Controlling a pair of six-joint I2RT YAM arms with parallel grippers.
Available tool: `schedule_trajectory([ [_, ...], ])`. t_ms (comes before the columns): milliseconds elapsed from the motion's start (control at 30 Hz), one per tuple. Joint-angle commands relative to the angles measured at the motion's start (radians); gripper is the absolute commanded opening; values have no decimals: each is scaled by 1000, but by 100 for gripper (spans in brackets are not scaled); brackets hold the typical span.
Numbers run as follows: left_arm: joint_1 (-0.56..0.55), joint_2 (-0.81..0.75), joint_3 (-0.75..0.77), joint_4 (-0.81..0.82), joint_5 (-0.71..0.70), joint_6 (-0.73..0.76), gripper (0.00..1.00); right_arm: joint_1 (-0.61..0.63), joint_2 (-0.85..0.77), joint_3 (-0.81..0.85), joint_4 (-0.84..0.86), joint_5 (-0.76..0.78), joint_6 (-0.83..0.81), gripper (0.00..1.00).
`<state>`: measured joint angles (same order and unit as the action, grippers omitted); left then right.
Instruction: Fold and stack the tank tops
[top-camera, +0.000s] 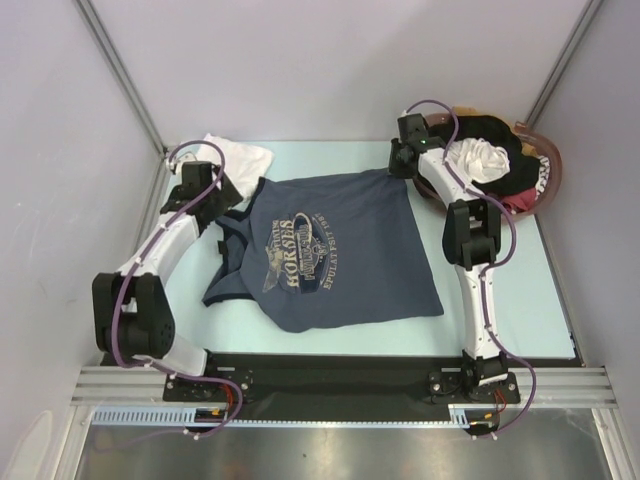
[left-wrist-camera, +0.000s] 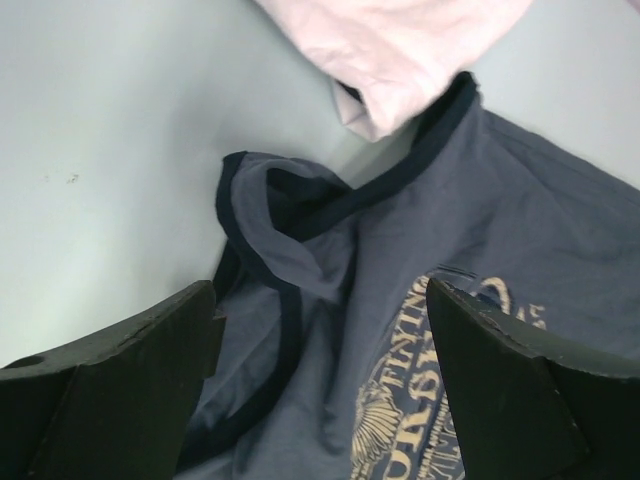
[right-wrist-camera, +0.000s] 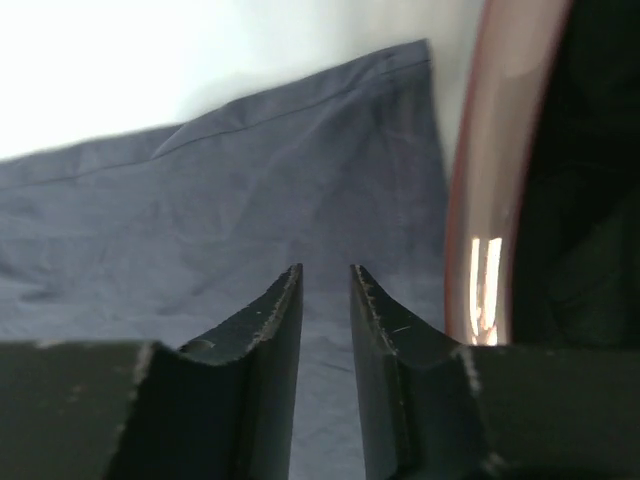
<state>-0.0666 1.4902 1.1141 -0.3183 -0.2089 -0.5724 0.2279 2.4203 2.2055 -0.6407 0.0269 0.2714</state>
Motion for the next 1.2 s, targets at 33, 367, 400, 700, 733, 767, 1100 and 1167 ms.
schedule_trajectory([
  [33, 47, 79, 15, 5, -21, 2, 90, -99, 5, 49, -73, 146, -1, 28],
  [367, 89, 283, 115, 34, 11, -12, 83, -10, -208, -216, 108, 58, -21, 34],
  [400, 91, 306, 122, 44, 11, -14, 80, -1, -269, -255, 131, 35, -18, 34],
  [700, 168, 326, 127, 80, 29, -41, 18, 102, -543, -576, 254, -18, -11, 37],
  [733, 188, 315, 116, 88, 32, -47, 15, 113, -564, -601, 259, -18, -6, 37],
  [767, 200, 305, 99, 97, 35, -50, 13, 140, -576, -627, 265, -18, 3, 37],
  [1100, 318, 384, 217, 84, 146, -58, 16, 333, -734, -1099, 444, -51, 80, 35],
  [1167, 323, 439, 303, 44, 166, -44, 18, 343, -769, -1176, 460, -45, 92, 35],
])
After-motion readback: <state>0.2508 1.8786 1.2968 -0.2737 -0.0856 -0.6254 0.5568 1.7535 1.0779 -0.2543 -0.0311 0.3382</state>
